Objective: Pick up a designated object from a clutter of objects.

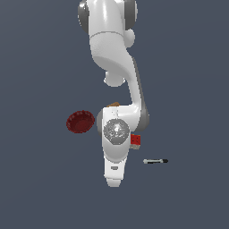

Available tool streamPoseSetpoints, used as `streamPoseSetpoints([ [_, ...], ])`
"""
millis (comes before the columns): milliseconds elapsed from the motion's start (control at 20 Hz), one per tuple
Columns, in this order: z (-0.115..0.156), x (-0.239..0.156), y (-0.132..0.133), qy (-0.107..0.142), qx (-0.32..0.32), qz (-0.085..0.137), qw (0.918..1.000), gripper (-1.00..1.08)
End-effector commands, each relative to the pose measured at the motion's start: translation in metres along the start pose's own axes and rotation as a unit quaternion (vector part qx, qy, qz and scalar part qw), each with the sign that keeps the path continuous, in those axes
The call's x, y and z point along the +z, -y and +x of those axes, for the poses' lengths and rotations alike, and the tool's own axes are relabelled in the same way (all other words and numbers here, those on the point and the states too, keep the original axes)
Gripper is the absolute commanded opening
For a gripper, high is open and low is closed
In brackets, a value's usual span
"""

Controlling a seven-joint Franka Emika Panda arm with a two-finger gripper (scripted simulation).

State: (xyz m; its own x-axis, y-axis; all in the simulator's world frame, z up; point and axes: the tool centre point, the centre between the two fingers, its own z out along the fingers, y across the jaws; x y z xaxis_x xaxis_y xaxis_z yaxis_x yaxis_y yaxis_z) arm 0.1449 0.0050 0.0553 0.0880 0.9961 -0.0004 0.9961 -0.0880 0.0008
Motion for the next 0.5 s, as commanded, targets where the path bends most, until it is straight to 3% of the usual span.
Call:
streamPoseSetpoints([
  [0,0.0,0.01,0.001,0.0,-0.001,0.001,1.0,1.0],
  [450,0.0,0.043,0.001,0.0,-0.002,0.0,1.0,1.0],
])
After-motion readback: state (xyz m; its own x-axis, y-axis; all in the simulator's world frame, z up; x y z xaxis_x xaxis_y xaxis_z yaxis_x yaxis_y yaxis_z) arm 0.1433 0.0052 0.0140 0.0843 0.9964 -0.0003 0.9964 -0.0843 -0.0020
